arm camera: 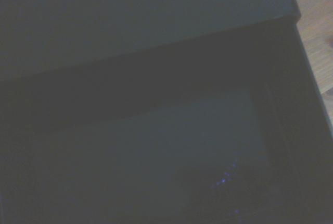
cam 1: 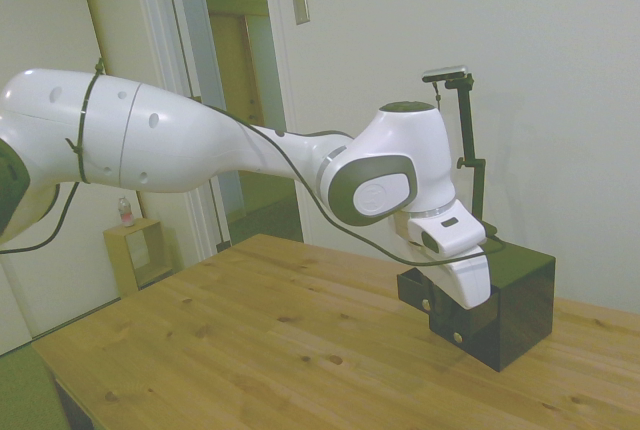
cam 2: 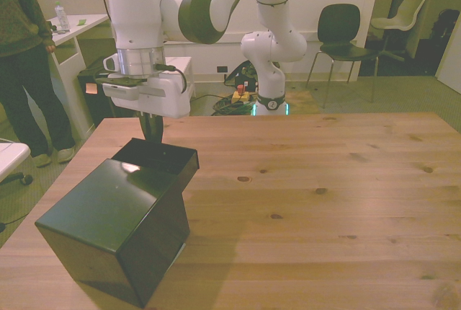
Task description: Close the top drawer
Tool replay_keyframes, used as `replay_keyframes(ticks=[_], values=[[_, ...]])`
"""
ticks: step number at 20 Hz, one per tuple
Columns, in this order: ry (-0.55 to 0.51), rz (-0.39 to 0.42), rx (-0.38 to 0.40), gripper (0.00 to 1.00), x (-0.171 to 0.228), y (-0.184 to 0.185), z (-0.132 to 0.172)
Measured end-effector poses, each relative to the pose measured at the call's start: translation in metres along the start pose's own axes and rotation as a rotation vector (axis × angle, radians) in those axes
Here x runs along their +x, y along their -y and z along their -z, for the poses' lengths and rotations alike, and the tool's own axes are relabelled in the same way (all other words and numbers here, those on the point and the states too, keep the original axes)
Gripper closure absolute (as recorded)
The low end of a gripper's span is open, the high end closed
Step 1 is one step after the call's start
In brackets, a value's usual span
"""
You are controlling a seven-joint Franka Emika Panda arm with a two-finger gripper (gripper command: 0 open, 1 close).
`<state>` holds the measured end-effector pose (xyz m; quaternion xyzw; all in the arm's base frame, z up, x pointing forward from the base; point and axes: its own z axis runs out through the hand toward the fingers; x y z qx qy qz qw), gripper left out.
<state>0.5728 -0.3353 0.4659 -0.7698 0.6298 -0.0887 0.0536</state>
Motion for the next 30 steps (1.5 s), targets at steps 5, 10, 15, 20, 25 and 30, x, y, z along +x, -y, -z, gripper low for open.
replay_keyframes(ticks=[5,10,15,20,25,30], values=[[0.003,-0.015,0.016,1.0,0.015,0.015,0.005],[-0.012,-0.005,0.033,1.0,0.018,0.036,0.016],[-0.017,-0.012,0.031,1.0,0.021,0.051,0.015],[-0.023,-0.021,0.026,1.0,0.032,0.058,0.014],[-0.029,-0.025,0.028,1.0,0.037,0.065,0.016],[-0.027,-0.02,0.027,1.0,0.035,0.071,0.017]])
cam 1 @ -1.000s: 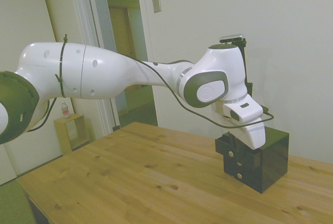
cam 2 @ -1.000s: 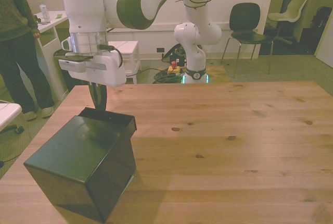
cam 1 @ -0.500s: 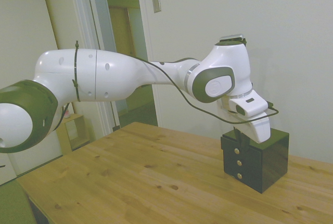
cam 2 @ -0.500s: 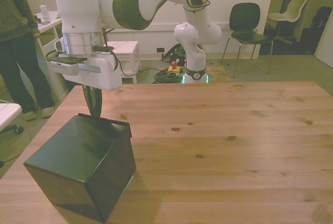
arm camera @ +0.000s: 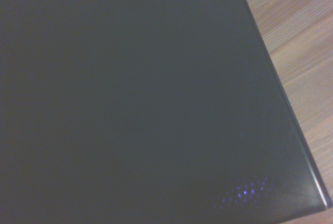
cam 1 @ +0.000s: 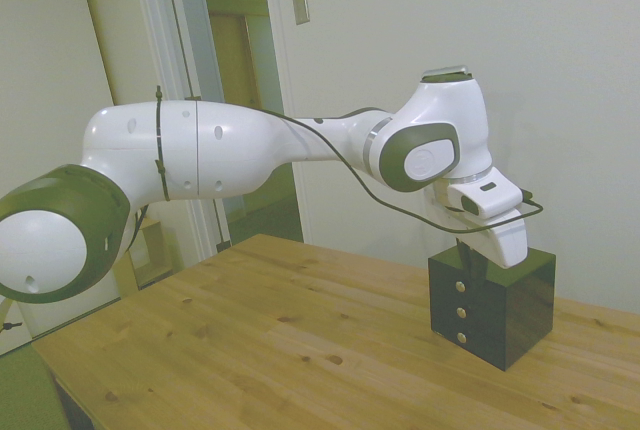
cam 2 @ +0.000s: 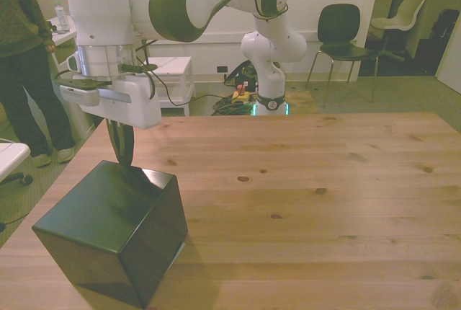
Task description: Close the top drawer
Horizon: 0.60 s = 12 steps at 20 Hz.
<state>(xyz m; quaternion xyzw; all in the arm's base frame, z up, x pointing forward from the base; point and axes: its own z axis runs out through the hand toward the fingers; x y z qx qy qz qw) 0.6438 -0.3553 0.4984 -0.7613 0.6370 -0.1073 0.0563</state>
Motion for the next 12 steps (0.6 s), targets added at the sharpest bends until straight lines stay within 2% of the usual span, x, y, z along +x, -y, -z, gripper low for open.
replay_keyframes(ticks=[5,11,12], values=[[0.021,0.066,0.008,1.0,-0.051,0.006,0.013],[0.045,0.162,0.019,1.0,-0.131,-0.015,0.072],[0.05,0.17,0.017,0.0,-0.14,-0.023,0.079]])
